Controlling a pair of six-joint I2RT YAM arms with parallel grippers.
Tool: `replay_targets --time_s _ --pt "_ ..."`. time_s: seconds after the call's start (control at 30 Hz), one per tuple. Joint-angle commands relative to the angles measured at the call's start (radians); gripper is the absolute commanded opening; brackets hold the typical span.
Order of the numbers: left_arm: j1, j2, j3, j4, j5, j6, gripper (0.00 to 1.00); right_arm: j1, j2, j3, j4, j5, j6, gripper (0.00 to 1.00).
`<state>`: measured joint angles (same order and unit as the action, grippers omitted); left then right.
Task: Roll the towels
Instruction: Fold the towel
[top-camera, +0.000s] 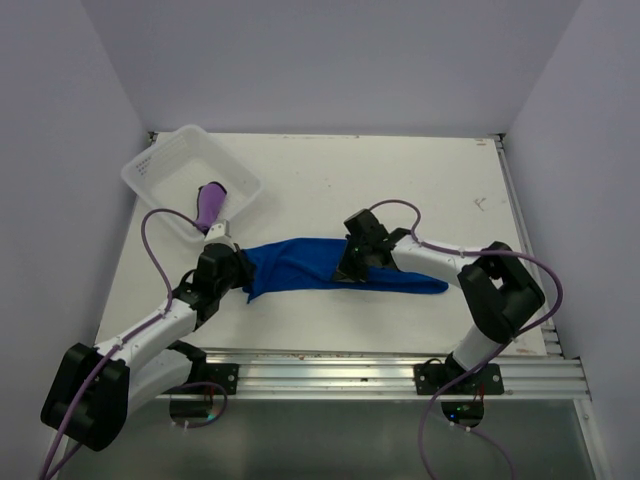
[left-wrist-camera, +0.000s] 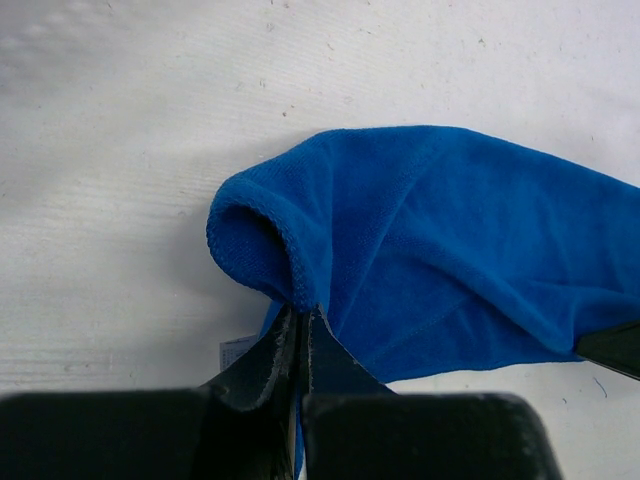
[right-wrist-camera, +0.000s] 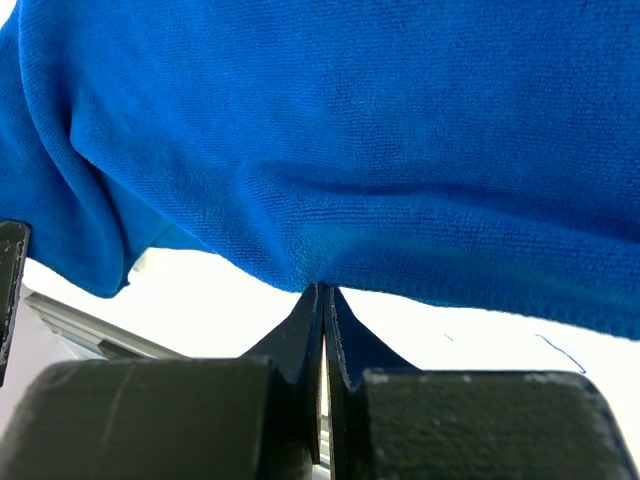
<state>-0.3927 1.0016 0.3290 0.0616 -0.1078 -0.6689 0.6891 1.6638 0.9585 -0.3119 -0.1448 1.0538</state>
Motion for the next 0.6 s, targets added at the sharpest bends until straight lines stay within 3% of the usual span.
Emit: replay_targets --time_s 0.0,0.23,0.27,0.33,0.47,0.57 --pt "0.008 0.002 0.007 0.049 0.002 0.014 0.0 0.004 -0.016 -0.01 0.036 0.01 0.025 0.0" --pt "0.008 0.005 0.015 0.041 0.003 0.02 0.0 0.01 -0.004 -0.03 0.071 -0.015 0.043 0.01" --pt "0.008 0.005 0.013 0.041 0.0 0.02 0.0 0.012 -0.006 -0.03 0.071 -0.016 0.046 0.13" --pt "0.008 0.011 0.015 0.043 0.002 0.02 0.0 0.013 -0.015 -0.027 0.08 -0.029 0.045 0.15" --pt "0.011 0.023 0.027 0.041 0.003 0.023 0.0 0.016 -0.077 -0.001 0.039 -0.022 0.022 0.33" --pt "0.017 0.026 0.041 0.034 0.01 0.025 0.0 0.015 -0.145 0.02 -0.015 -0.007 -0.023 0.39"
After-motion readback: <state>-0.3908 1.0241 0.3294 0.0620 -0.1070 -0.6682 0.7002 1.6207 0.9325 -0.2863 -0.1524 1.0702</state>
